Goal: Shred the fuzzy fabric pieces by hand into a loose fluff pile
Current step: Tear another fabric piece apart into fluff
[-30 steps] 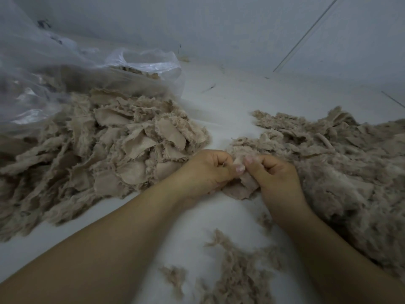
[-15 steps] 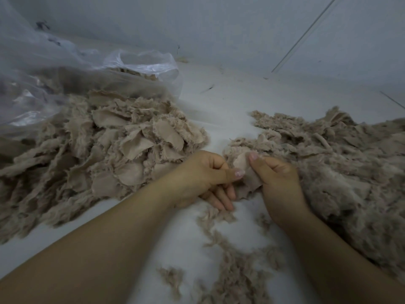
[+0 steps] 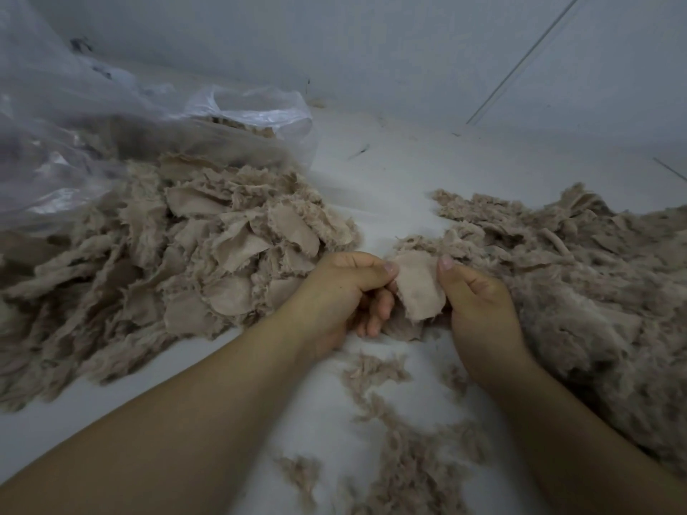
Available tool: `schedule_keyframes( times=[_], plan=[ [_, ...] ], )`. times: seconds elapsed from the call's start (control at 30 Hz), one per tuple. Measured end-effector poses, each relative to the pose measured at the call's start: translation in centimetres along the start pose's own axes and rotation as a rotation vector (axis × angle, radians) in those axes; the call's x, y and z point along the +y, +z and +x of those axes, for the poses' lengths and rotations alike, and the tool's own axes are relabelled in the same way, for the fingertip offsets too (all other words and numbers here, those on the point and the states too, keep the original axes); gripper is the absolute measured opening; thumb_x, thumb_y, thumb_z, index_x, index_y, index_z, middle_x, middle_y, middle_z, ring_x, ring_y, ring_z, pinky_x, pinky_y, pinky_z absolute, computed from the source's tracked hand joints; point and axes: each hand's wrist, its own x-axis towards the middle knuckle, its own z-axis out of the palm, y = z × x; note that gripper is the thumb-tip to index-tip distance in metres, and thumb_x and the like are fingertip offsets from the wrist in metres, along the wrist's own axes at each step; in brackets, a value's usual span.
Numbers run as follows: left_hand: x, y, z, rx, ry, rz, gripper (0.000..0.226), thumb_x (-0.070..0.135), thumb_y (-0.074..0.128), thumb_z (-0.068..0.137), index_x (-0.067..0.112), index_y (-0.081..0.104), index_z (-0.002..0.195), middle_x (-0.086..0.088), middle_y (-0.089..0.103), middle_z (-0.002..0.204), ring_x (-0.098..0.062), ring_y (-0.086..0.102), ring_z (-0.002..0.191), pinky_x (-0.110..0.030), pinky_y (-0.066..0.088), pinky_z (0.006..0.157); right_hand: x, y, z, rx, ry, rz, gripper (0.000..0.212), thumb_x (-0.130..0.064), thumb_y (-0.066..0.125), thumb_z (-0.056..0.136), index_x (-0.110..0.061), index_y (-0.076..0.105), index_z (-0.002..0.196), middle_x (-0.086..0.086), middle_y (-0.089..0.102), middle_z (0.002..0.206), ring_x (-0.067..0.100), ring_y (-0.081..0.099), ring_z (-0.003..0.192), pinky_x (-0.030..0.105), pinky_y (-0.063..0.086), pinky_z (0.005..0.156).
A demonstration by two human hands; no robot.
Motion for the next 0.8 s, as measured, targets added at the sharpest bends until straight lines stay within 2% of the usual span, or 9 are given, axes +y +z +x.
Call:
schedule_keyframes(
  times=[0.17,0.23,0.33,0.43,0.5,0.57,0.63,0.73,0.8],
  plan=[
    [-0.1,0.0,0.0,0.004,0.009,0.021,0.03,0.016,0.055,0.097,0.007,0.064,0.07,-0.009,0.05,0.047,-0.017,0.036,0.029,-0.016,0.025,0.034,0.1,-0.1,0.0,-0.046,-0.045,-0.04,0.039,-0.033,0.06,0.09,0.003,0.073,0.085,0.027,0.071,0.082,0.05,0.066,0.081,0.059,0.056,0.078],
    [-0.2,0.3,0.0,0.066,0.065,0.019,0.033,0.016,0.054,0.098,0.009,0.064,0.068,-0.007,0.044,0.045,-0.015,0.029,0.029,-0.016,0.02,0.035,0.6,-0.3,0.2,-0.026,-0.056,-0.039,0.033,-0.029,0.058,0.094,-0.003,0.074,0.082,0.017,0.073,0.078,0.035,0.069,0.075,0.044,0.06,0.073],
    [0.3,0.2,0.2,0.267,0.253,-0.113,0.036,0.013,0.048,0.1,0.013,0.063,0.068,-0.008,0.052,0.051,-0.017,0.037,0.031,-0.018,0.026,0.036,1.0,-0.4,0.6,0.043,-0.069,-0.057,0.038,-0.025,0.053,0.1,-0.012,0.066,0.067,-0.005,0.063,0.058,0.004,0.055,0.055,0.016,0.047,0.057],
    [1.0,-0.2,0.5,0.281,0.3,-0.218,0.022,0.021,0.041,0.105,0.007,0.057,0.1,-0.011,0.069,0.082,-0.021,0.057,0.044,-0.023,0.037,0.038,1.2,-0.4,0.7,0.056,-0.061,-0.03,0.038,-0.024,0.051,0.101,-0.011,0.065,0.068,-0.007,0.06,0.055,-0.001,0.051,0.05,0.011,0.044,0.053],
    [0.4,0.1,0.5,0.314,0.209,0.003,0.017,0.014,0.048,0.102,0.01,0.054,0.117,-0.007,0.065,0.081,-0.014,0.055,0.044,-0.024,0.039,0.04,1.3,-0.4,0.6,0.055,-0.062,-0.021,0.037,-0.023,0.051,0.101,-0.01,0.067,0.07,-0.006,0.062,0.057,0.001,0.055,0.053,0.011,0.046,0.056],
    [-0.6,0.5,0.4,0.306,0.182,0.463,0.012,0.014,0.067,0.09,0.017,0.064,0.102,-0.001,0.06,0.075,-0.008,0.052,0.048,-0.029,0.042,0.049,1.2,-0.3,0.6,0.047,-0.055,-0.006,0.037,-0.023,0.052,0.1,-0.014,0.069,0.069,-0.004,0.063,0.058,0.005,0.058,0.057,0.015,0.05,0.058],
    [-0.8,1.0,0.3,0.201,0.186,0.767,0.022,0.031,0.083,0.075,0.022,0.064,0.082,0.004,0.059,0.074,-0.008,0.053,0.058,-0.033,0.046,0.056,1.1,-0.2,0.6,0.041,-0.052,0.009,0.039,-0.02,0.053,0.1,-0.019,0.07,0.065,-0.004,0.064,0.06,0.006,0.059,0.059,0.018,0.051,0.059],
    [-0.6,1.3,0.0,0.038,0.208,1.148,0.041,0.059,0.08,0.064,0.031,0.058,0.083,0.013,0.051,0.087,-0.006,0.051,0.072,-0.026,0.043,0.058,1.0,-0.2,0.5,0.046,-0.037,0.018,0.032,-0.013,0.054,0.099,-0.015,0.071,0.073,-0.002,0.068,0.067,0.01,0.064,0.067,0.022,0.055,0.066],
    [-0.8,1.6,-0.3,-0.033,0.296,1.36,0.036,0.058,0.074,0.072,0.029,0.061,0.089,0.016,0.041,0.092,-0.005,0.048,0.076,-0.022,0.037,0.056,0.9,-0.1,0.5,0.019,-0.015,0.017,0.023,-0.011,0.055,0.099,-0.012,0.073,0.084,0.0,0.074,0.077,0.014,0.07,0.076,0.025,0.057,0.071]
  ],
)
